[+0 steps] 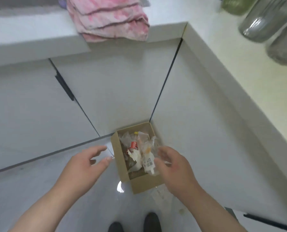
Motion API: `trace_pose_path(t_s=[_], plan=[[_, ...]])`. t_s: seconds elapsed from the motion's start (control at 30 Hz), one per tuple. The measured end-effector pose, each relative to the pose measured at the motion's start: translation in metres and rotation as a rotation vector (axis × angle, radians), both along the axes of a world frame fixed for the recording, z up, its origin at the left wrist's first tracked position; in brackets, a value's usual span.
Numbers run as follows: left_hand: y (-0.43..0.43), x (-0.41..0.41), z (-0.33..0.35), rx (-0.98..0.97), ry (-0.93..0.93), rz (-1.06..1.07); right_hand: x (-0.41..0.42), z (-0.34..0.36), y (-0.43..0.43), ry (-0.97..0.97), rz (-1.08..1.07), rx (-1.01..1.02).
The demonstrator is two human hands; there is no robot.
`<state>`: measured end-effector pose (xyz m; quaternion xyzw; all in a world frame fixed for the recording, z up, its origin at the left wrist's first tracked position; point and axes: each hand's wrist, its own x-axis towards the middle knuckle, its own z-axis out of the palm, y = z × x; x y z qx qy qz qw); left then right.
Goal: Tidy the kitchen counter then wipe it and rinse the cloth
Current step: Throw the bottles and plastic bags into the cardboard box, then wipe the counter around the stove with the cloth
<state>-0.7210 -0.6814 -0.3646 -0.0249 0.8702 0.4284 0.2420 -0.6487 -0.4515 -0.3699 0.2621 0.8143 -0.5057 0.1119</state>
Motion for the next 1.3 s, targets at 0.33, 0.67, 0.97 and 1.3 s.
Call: trace_pose_path(t_s=[0.33, 0.67, 0.97, 1.3], plan=[[-0.010, 0.014, 0.209, 0.104, 0.134, -0.097, 0.032, 0.213, -0.015, 0.154, 0.009, 0.024], [-0.008, 0.049, 0.341, 0.171, 0.293, -0.231, 0.088, 0.343, -0.013, 0.274, -0.098, 0.099], [0.009, 0.097, 0.395, 0.205, 0.399, -0.299, 0.150, 0.400, 0.006, 0.418, -0.148, 0.134], [0.012, 0.170, 0.428, 0.201, 0.426, -0.289, 0.222, 0.425, 0.015, 0.495, -0.143, 0.087]])
